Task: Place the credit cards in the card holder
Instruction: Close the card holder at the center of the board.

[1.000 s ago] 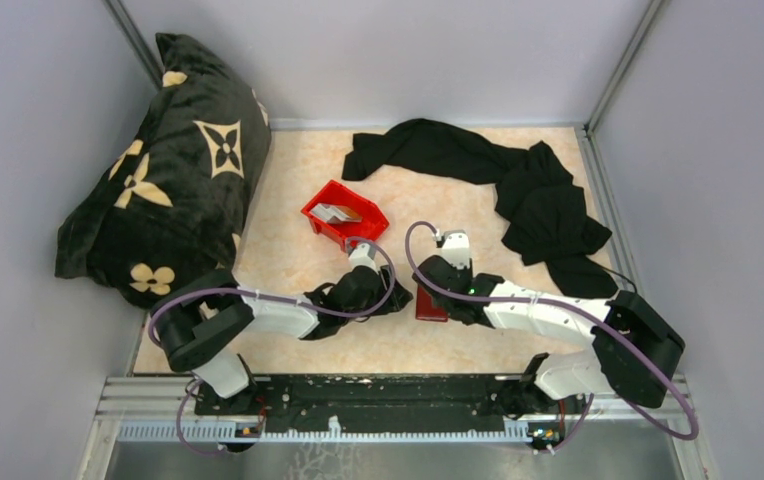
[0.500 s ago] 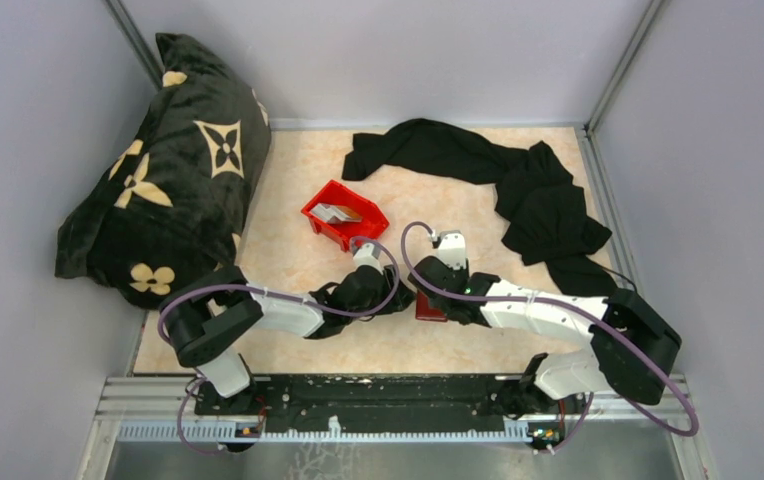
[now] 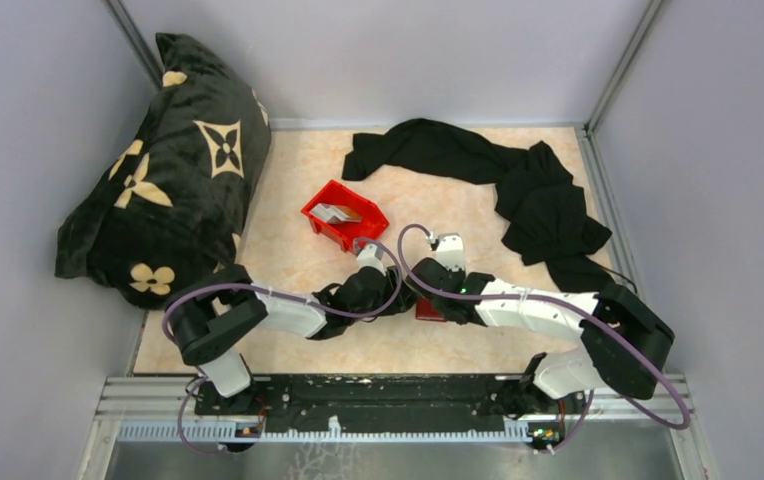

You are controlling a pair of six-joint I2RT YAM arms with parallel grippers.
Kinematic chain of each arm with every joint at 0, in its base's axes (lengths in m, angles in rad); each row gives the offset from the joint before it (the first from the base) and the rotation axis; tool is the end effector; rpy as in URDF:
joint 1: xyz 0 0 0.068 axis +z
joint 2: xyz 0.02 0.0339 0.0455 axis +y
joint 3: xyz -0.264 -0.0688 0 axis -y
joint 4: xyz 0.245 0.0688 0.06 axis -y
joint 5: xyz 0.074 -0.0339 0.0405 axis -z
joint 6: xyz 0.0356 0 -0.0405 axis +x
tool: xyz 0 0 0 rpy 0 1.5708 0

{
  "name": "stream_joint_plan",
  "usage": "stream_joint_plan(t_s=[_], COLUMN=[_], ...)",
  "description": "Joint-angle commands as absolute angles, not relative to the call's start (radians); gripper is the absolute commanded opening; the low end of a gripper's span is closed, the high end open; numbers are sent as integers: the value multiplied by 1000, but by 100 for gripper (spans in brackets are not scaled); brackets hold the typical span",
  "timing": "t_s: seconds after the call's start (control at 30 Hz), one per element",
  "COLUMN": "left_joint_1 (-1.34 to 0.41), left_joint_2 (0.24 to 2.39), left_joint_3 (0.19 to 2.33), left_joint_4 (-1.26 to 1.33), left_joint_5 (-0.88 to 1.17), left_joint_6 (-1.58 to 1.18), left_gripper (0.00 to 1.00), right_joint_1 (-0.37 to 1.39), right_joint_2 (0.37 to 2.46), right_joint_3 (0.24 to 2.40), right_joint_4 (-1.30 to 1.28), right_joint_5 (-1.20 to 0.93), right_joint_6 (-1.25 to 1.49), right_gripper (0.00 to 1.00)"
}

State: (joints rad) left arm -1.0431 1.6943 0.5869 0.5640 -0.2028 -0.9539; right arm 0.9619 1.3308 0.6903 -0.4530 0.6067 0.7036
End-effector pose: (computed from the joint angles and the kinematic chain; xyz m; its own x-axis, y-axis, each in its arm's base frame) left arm 0.1617 -0.2633 0.1269 -0.7701 -0.2654 -0.5801 0.2270 0.7359 -0.6379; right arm 0.1522 0.1828 0.1799 -0.7265 -0.1126 -0.6779 -0.0709 0.9935 -0.0890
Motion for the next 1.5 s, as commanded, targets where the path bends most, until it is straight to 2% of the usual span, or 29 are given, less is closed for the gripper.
stream_joint_plan(t_s=[0.0, 0.33, 0.6, 0.87, 1.13, 1.47], left_joint_1=[-1057, -1060, -1063, -1063, -1063, -1065], left_joint_2=[1746, 1758, 1761, 1766, 1768, 1780], left_joint_3=[560, 556, 554, 553, 548, 546], left_joint_4=[410, 421, 423, 429, 439, 451], left_joint_5=[-176, -172, -175, -173, -168, -158], left_joint_6=[-952, -958, -959, -963, -968, -974], left_gripper=[53, 53, 53, 53, 53, 52], right_joint_1=[973, 973, 984, 996, 996, 997], right_joint_2=[1344, 1359, 1368, 1371, 1384, 1379], right_joint_3=[721, 732, 755, 770, 766, 770], right_joint_4=[-429, -428, -450, -475, -487, -488], right_joint_5=[611, 611, 624, 647, 652, 656], right_joint_6=[710, 701, 695, 697, 701, 696], right_gripper=[28, 26, 33, 33, 30, 16])
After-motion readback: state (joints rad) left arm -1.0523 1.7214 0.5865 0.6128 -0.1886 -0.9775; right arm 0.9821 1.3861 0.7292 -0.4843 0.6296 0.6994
